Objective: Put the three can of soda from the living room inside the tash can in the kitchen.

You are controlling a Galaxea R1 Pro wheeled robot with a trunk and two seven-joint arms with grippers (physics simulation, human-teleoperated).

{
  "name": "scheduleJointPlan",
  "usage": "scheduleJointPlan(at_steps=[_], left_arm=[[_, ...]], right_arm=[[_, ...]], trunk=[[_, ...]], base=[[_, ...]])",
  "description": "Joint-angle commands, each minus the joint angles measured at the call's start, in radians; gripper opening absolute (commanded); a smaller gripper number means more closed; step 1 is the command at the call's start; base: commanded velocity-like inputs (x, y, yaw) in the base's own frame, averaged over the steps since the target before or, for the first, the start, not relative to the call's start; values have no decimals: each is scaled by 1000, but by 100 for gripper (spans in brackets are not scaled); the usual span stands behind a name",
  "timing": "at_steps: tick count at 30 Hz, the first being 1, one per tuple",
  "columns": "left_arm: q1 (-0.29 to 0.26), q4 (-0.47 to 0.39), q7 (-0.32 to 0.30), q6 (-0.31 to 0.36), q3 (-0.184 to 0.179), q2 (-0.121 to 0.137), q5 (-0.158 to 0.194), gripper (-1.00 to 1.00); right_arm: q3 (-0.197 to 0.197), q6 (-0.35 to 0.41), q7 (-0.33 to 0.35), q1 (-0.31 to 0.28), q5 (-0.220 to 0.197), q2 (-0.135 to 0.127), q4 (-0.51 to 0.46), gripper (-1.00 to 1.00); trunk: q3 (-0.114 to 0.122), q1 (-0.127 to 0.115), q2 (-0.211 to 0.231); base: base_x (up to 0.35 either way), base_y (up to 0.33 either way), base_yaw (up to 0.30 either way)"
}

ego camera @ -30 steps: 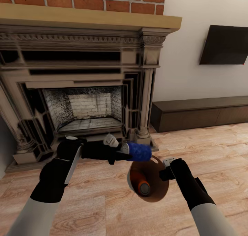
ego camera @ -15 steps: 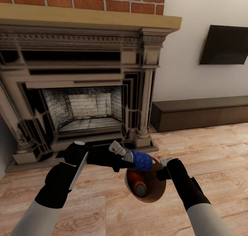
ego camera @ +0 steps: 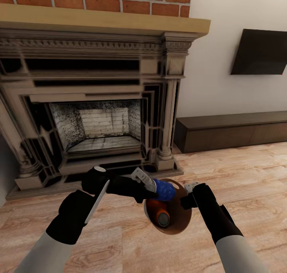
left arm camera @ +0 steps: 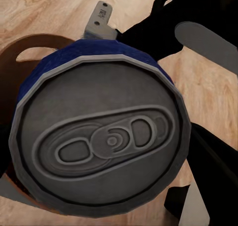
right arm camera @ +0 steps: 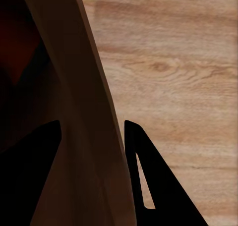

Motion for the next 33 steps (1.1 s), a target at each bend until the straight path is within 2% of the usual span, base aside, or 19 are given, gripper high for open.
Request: scheduleJointPlan(at_steps=[1, 3, 6, 8, 12, 14, 19, 27, 33], left_arm=[[0, 3, 4, 0, -11, -2, 0, -100], [1, 4, 12, 0, -23, -3, -1, -100], [2, 12, 61, 0, -39, -8, 0, -100], [13, 28, 103, 0, -56, -17, 0, -100], [19, 47, 124, 0, -64, -21, 0, -100], [20, 50, 135, 0, -65, -22, 0, -100], [22, 66, 208, 0, -68, -28, 0, -100], [23, 75, 272, 0, -95, -43, 0, -100], [23, 120, 312, 0, -104, -55, 1, -100]], right_arm=[[0, 3, 3, 0, -19, 4, 0, -100], [1, 3, 3, 0, -19, 10, 0, -100], [1, 3, 2, 0, -8, 19, -1, -100], [1, 3, 2, 0, 31, 42, -2, -100], [0, 3, 2, 0, 62, 57, -2, -100], [1, 3, 2, 0, 68, 61, -2, -100], [1, 3, 2, 0, 74, 67, -3, -100], [1, 3, 3, 0, 76, 75, -3, -100], [2, 3, 2, 0, 78, 91, -3, -100]], trunk=[[0, 0, 0], [0, 0, 0], [0, 0, 0], [0, 0, 0], [0, 0, 0], [0, 0, 0], [0, 0, 0], [0, 0, 0], [0, 0, 0]], base=[[0, 0, 0], [0, 0, 0], [0, 0, 0], [0, 0, 0], [0, 0, 0], [0, 0, 0], [0, 0, 0], [0, 0, 0], [0, 0, 0]])
